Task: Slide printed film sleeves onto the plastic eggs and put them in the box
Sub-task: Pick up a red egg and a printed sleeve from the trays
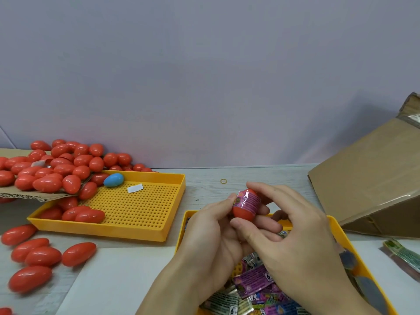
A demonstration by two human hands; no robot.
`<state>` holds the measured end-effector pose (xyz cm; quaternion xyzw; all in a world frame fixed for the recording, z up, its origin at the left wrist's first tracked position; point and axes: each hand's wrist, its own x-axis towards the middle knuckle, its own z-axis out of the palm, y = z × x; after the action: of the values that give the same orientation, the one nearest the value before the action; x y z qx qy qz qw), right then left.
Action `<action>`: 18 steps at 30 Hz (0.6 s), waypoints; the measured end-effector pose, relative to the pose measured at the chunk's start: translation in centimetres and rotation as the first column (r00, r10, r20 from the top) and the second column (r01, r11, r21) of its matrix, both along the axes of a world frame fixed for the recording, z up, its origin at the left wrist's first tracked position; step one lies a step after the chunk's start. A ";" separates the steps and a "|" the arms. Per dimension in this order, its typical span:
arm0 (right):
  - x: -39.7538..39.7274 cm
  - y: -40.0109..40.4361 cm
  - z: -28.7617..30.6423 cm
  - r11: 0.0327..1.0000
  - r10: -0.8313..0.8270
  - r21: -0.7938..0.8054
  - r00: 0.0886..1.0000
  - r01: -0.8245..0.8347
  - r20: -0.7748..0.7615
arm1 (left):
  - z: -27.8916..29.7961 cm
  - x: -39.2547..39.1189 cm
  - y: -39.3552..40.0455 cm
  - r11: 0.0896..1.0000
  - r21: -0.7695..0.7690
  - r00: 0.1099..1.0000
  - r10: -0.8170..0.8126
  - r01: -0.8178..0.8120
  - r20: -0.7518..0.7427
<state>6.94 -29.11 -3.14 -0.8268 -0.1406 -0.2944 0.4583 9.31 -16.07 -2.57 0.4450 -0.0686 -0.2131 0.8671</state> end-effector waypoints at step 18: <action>0.5 -0.8 -0.8 1.000 -0.020 0.000 0.992 0.020 -0.121 | 0.1 0.2 -0.1 0.979 0.102 0.984 0.175 -0.178 0.038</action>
<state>7.46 -29.88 -3.94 -0.8442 -0.1042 -0.2482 0.4635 9.47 -16.15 -2.46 0.4972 -0.0300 -0.1324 0.8569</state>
